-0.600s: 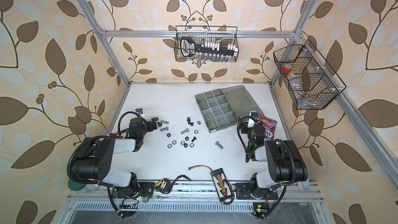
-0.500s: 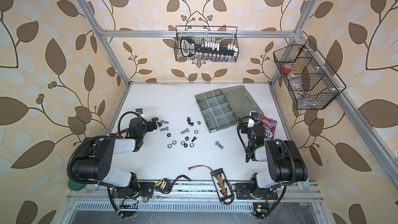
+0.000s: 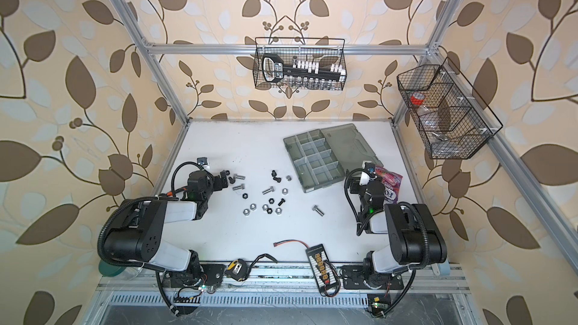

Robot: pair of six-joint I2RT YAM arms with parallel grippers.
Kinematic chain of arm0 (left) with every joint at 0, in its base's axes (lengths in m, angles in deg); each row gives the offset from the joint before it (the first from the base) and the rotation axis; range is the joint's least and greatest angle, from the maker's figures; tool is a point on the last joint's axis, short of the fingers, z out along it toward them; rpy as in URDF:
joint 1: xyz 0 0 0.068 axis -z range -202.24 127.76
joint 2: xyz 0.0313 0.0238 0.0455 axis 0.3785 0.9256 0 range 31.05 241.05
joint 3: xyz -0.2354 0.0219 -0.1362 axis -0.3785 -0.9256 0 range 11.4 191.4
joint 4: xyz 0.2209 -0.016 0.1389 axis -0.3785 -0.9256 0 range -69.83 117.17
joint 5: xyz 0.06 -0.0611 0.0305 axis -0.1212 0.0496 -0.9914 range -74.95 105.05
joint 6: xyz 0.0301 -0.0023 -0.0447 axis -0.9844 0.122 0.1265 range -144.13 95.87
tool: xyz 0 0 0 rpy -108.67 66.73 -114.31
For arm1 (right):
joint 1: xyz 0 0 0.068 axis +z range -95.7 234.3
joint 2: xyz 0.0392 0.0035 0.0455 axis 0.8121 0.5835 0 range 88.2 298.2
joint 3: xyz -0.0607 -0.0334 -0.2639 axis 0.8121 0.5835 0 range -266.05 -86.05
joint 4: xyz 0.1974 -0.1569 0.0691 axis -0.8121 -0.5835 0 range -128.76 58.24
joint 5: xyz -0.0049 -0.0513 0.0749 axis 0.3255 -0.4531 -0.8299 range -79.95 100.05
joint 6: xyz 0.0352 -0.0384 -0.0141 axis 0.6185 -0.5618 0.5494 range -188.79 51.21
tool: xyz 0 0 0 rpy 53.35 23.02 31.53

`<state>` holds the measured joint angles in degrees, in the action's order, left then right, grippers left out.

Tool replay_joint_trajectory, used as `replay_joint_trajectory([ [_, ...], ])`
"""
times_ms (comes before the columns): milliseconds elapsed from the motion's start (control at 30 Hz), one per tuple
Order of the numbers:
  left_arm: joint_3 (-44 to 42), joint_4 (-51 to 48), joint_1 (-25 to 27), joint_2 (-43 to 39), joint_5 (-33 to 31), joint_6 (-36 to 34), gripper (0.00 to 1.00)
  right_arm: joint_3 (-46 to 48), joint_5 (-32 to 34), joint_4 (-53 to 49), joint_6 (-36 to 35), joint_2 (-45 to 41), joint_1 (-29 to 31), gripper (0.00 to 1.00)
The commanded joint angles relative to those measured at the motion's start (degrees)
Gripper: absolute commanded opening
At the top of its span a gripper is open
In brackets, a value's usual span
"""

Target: Sort the screws and nuts into containers

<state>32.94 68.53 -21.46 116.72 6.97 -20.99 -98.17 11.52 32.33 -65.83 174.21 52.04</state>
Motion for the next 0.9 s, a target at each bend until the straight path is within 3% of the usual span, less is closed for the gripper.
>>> replay_joint_trajectory([
  [0, 0.0, 1.6, 0.3, -0.2, -0.9, -0.2, 0.99, -1.4, -0.3, 0.7, 0.5, -0.1, 0.3, 1.00],
  [767, 0.0, 1.4, 0.2, -0.4, -0.9, -0.1, 0.99, -1.1, -0.3, 1.0, 0.5, -0.3, 0.2, 1.00],
  [867, -0.2, 1.7, 0.3, -0.6, -0.7, -0.1, 0.99, -3.9, 1.1, -6.2, 1.0, -3.4, 0.2, 1.00],
])
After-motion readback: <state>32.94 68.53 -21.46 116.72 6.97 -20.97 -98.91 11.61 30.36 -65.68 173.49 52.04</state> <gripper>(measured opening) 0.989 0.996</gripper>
